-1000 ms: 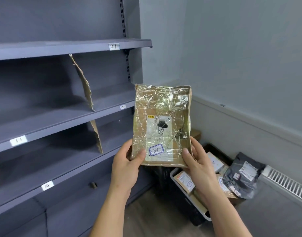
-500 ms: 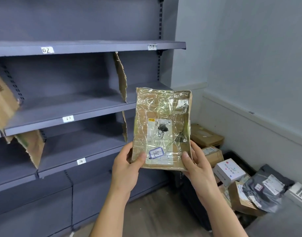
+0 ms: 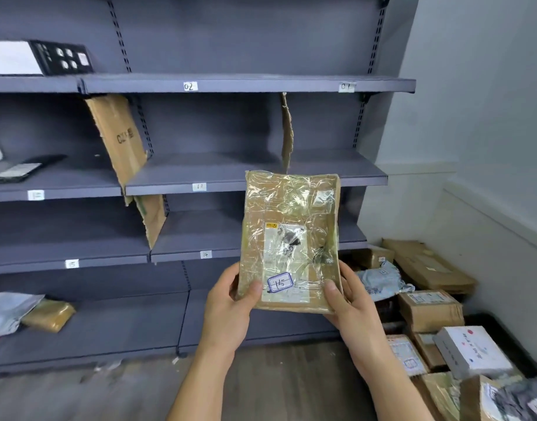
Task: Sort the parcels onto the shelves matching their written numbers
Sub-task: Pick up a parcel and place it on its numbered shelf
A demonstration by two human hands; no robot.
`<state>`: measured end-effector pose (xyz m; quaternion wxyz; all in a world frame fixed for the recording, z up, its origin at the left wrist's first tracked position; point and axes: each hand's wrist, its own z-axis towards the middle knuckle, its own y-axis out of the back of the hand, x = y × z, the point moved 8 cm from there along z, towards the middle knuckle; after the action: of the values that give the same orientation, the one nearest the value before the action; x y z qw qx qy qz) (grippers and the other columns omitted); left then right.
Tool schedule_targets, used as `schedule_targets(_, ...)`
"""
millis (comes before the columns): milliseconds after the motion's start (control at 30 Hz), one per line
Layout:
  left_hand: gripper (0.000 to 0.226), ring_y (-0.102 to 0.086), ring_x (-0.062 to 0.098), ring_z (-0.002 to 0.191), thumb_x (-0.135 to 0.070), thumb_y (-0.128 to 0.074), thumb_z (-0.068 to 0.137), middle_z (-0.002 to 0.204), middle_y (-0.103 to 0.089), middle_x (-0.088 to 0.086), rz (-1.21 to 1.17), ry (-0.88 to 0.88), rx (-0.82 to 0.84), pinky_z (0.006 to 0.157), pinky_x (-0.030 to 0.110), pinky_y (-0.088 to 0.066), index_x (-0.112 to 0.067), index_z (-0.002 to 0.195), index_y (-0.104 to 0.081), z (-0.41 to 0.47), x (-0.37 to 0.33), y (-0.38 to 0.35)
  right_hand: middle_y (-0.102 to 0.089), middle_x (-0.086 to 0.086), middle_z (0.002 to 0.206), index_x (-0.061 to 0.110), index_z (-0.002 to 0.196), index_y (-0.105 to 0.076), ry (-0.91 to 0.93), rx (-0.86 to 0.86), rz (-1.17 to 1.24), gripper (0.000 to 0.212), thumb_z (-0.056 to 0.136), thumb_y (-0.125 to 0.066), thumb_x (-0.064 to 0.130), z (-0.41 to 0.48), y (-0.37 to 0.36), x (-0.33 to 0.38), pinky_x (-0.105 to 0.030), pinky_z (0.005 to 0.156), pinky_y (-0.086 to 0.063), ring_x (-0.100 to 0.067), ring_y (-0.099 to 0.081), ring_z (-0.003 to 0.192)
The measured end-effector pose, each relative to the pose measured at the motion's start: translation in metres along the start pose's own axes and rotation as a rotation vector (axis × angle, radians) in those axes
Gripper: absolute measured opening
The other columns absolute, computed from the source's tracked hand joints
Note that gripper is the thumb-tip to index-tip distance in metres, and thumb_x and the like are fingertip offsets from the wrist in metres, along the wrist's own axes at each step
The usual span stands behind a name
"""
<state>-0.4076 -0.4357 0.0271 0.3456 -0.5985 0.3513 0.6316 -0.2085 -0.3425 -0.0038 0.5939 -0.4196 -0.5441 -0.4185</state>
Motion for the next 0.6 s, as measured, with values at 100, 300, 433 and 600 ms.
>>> schedule_targets(100,0.031,-0.065,-0.001,0.103,-0.015,-0.064,0.096,0.110,-0.072,-0.020,0.020,0.029,-0.051,0.094,0.027,-0.050,-0.036,0.119,-0.063,-0.011,0.011,0.020,-0.064,0.015,0.133,0.042,0.142,-0.048,-0.042,0.056,0.009,0.044,0.101,-0.057,0.029,-0.002,-0.018,-0.015,-0.050,0.111,-0.043,-0.011,-0.059,0.126)
schedule_targets(300,0.042,-0.059,0.005,0.119,-0.024,-0.068,0.093,0.124,-0.066,-0.020,0.102,0.113,-0.158,0.107,0.038,-0.046,-0.036,0.132,-0.058,-0.021,0.042,0.074,-0.065,0.017,0.130,0.045,0.138,-0.051,-0.114,0.148,-0.015,0.044,0.095,-0.060,0.038,-0.006,-0.067,-0.035,-0.051,0.110,-0.043,-0.010,-0.061,0.123)
schedule_targets(433,0.051,-0.057,0.011,0.124,-0.033,-0.072,0.089,0.132,-0.062,-0.015,0.118,0.163,-0.209,0.110,0.045,-0.044,-0.037,0.137,-0.054,-0.020,0.063,0.118,-0.069,0.014,0.125,0.045,0.131,-0.056,-0.121,0.201,-0.048,0.035,0.101,-0.057,0.027,-0.009,-0.111,-0.043,-0.052,0.108,-0.045,-0.011,-0.064,0.118)
schedule_targets(600,0.041,-0.064,0.000,0.108,-0.017,-0.067,0.093,0.115,-0.070,-0.022,0.097,0.154,-0.216,0.102,0.036,-0.050,-0.035,0.129,-0.060,-0.011,0.067,0.183,-0.071,0.018,0.117,0.040,0.134,-0.055,-0.148,0.251,-0.057,0.034,0.103,-0.054,0.025,-0.007,-0.184,-0.051,-0.045,0.102,-0.052,-0.006,-0.068,0.108)
